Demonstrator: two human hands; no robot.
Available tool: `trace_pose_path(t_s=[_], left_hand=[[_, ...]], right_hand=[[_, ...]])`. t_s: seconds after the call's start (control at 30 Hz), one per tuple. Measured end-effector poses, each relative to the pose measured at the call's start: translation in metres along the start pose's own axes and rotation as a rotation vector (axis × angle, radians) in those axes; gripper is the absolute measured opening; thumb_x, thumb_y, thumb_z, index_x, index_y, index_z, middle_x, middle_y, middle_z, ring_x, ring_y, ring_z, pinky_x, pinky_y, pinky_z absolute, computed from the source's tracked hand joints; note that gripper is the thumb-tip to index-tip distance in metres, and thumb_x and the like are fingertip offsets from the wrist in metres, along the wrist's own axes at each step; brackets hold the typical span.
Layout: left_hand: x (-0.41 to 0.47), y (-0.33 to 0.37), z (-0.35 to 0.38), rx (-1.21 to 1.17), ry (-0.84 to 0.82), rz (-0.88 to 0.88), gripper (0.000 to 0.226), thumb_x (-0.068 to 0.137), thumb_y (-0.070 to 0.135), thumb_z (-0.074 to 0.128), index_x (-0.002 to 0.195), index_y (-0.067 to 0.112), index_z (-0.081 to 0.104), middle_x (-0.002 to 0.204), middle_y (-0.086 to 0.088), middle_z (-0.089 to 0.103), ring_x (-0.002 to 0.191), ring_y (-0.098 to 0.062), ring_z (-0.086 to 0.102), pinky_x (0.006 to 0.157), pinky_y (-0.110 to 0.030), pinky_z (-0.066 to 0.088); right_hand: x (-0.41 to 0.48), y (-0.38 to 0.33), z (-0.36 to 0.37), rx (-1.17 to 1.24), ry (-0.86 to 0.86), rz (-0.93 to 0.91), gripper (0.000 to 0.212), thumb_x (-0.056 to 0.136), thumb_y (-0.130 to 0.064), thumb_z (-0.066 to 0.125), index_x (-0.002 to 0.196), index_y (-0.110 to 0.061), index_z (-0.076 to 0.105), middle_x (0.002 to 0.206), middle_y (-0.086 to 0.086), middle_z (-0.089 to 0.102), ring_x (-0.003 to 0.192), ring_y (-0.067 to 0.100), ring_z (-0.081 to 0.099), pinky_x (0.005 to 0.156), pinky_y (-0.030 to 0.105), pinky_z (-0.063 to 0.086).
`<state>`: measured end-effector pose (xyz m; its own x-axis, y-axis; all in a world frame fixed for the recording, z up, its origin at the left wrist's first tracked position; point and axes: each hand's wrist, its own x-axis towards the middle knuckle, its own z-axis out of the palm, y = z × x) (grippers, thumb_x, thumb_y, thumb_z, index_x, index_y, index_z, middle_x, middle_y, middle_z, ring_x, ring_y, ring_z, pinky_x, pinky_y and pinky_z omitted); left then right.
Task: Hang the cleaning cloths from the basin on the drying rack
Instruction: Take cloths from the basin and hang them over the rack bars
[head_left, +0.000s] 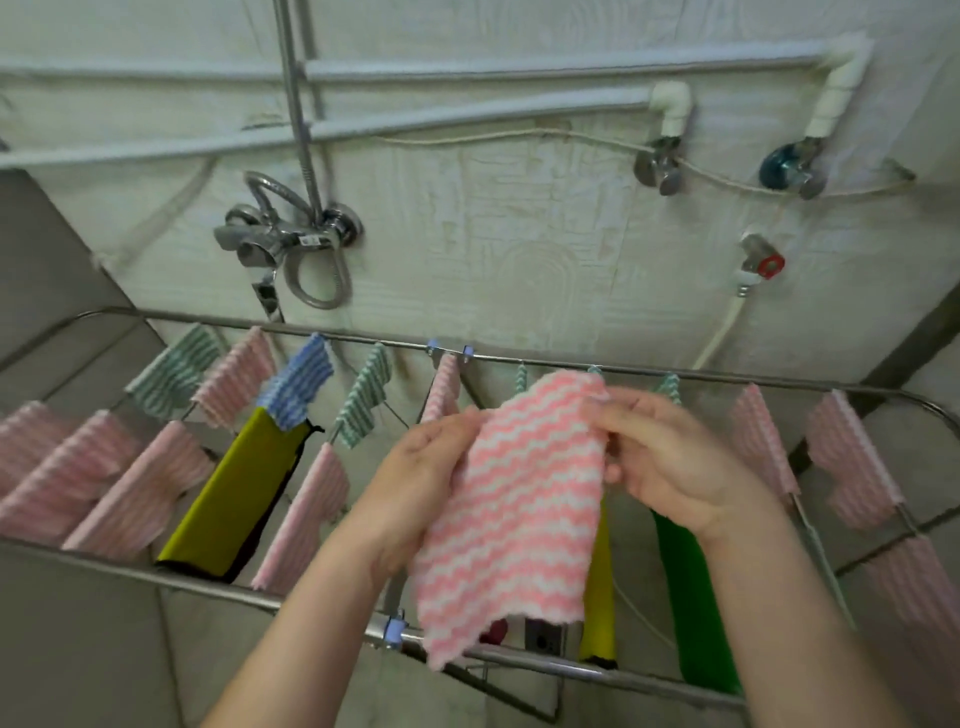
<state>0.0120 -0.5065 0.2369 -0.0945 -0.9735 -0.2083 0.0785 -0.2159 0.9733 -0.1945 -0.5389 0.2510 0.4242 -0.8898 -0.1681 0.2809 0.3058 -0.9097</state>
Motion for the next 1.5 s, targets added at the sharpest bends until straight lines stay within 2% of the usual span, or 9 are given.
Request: trace_pose_path(t_s=[0.1, 0.27, 0.43, 0.63, 0.9, 1.07, 1.17, 1.33, 1.5], left_hand=[[-0.007, -0.004, -0.011, 0.458, 0.099, 0.172, 0.039, 0.096, 0.035, 0.049, 0.070, 0.010, 0.064, 0.060, 0.009, 0.056, 0.056, -0.006, 0.050, 0.056, -0.025, 0.041], [-0.011, 0.017, -0.017, 0.229, 0.113, 0.258, 0.036, 0.088, 0.023, 0.058, 0.122, 0.011, 0.059, 0.114, -0.003, 0.068, 0.108, -0.011, 0.062, 0.088, -0.020, 0.051], [-0.005, 0.035, -0.053, 0.326, 0.171, 0.301, 0.029, 0.069, 0.028, 0.076, 0.090, 0.009, 0.072, 0.085, -0.014, 0.073, 0.075, -0.015, 0.063, 0.071, -0.034, 0.052], [-0.006, 0.058, -0.116, 0.714, 0.364, 0.424, 0.011, 0.078, 0.027, 0.075, 0.075, 0.017, 0.071, 0.057, 0.008, 0.061, 0.053, 0.002, 0.048, 0.053, -0.021, 0.039], [-0.032, 0.069, -0.248, 0.564, 0.335, 0.417, 0.009, 0.082, 0.012, 0.071, 0.075, 0.011, 0.065, 0.060, 0.011, 0.058, 0.057, -0.002, 0.050, 0.057, -0.017, 0.040], [-0.042, 0.062, -0.325, 0.857, 0.220, 0.256, 0.016, 0.078, 0.016, 0.075, 0.091, 0.024, 0.069, 0.076, 0.002, 0.067, 0.072, -0.009, 0.060, 0.075, -0.029, 0.050], [-0.043, 0.054, -0.351, 1.034, 0.160, 0.178, 0.009, 0.082, 0.037, 0.070, 0.077, 0.031, 0.066, 0.070, 0.006, 0.069, 0.066, -0.007, 0.064, 0.066, -0.028, 0.051], [-0.035, 0.048, -0.381, 0.903, 0.142, 0.202, 0.022, 0.087, 0.033, 0.066, 0.066, 0.029, 0.058, 0.052, 0.008, 0.046, 0.050, -0.002, 0.040, 0.052, -0.024, 0.032], [-0.017, 0.052, -0.398, 0.603, 0.654, 0.409, 0.008, 0.081, 0.033, 0.063, 0.075, 0.028, 0.065, 0.072, 0.006, 0.063, 0.069, -0.007, 0.056, 0.066, -0.026, 0.044]], right_hand=[[0.012, 0.006, 0.014, -0.122, -0.027, -0.013, 0.009, 0.085, -0.016, 0.060, 0.087, -0.007, 0.063, 0.066, 0.004, 0.058, 0.053, 0.010, 0.054, 0.042, 0.019, 0.046], [0.041, -0.001, 0.054, -0.734, -0.184, -0.133, 0.012, 0.086, -0.010, 0.067, 0.077, -0.018, 0.065, 0.057, -0.015, 0.062, 0.052, 0.003, 0.056, 0.051, 0.018, 0.044], [0.070, -0.010, 0.091, -1.103, -0.294, -0.226, 0.004, 0.075, -0.021, 0.073, 0.075, -0.019, 0.069, 0.065, -0.005, 0.061, 0.060, 0.002, 0.050, 0.061, 0.028, 0.043], [0.104, -0.002, 0.122, -1.276, -0.291, -0.265, 0.013, 0.075, -0.027, 0.077, 0.080, -0.024, 0.065, 0.063, -0.010, 0.054, 0.054, 0.001, 0.044, 0.055, 0.021, 0.037], [0.163, 0.031, 0.173, -1.130, -0.226, -0.124, 0.013, 0.080, -0.024, 0.074, 0.078, -0.013, 0.068, 0.062, -0.001, 0.053, 0.058, 0.010, 0.047, 0.057, 0.034, 0.043], [0.192, 0.062, 0.222, -1.288, 0.103, -0.326, 0.013, 0.081, -0.023, 0.070, 0.075, -0.012, 0.068, 0.065, 0.002, 0.065, 0.062, 0.010, 0.054, 0.065, 0.035, 0.049], [0.197, 0.077, 0.258, -1.319, 0.338, -0.451, 0.011, 0.084, -0.025, 0.066, 0.078, -0.019, 0.073, 0.069, -0.002, 0.070, 0.068, 0.019, 0.062, 0.063, 0.033, 0.049], [0.236, 0.085, 0.316, -0.520, 0.197, -0.080, 0.023, 0.094, -0.011, 0.051, 0.081, -0.013, 0.070, 0.058, 0.002, 0.065, 0.042, 0.007, 0.053, 0.039, 0.019, 0.040], [0.290, 0.082, 0.344, -0.276, 0.040, -0.048, 0.021, 0.095, -0.008, 0.051, 0.088, -0.015, 0.069, 0.075, 0.005, 0.067, 0.061, 0.009, 0.060, 0.045, 0.017, 0.046]])
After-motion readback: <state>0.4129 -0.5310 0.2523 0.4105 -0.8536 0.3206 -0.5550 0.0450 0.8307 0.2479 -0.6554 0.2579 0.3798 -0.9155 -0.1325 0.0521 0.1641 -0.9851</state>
